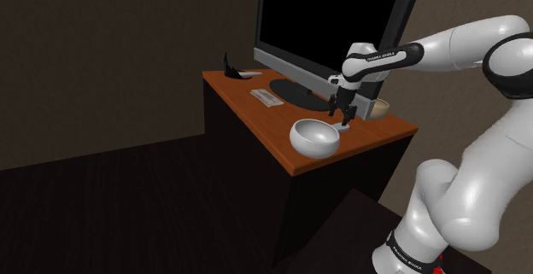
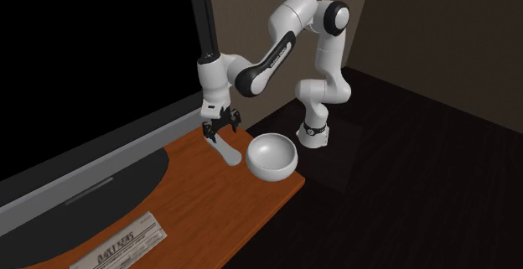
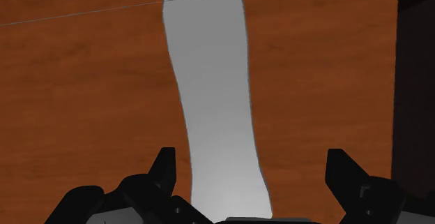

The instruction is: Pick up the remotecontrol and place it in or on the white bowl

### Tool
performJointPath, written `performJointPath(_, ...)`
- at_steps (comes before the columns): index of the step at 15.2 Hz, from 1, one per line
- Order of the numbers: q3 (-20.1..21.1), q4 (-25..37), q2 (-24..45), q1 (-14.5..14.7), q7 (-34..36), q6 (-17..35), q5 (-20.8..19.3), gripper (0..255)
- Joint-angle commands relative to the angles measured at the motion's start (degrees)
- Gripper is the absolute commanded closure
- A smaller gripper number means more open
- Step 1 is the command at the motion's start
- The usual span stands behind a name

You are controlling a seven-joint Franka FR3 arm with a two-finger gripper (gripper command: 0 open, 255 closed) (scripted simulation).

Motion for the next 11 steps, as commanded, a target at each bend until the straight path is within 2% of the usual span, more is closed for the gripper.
performJointPath(1, -4.5, 3.0, 7.6, 3.1, -10.0, 1.5, 5.3, 0)
performJointPath(8, -5.1, -0.2, 11.7, 2.7, -12.8, 7.0, 9.0, 0)
performJointPath(11, -5.1, -0.4, 12.1, 2.7, -13.1, 7.4, 9.4, 0)
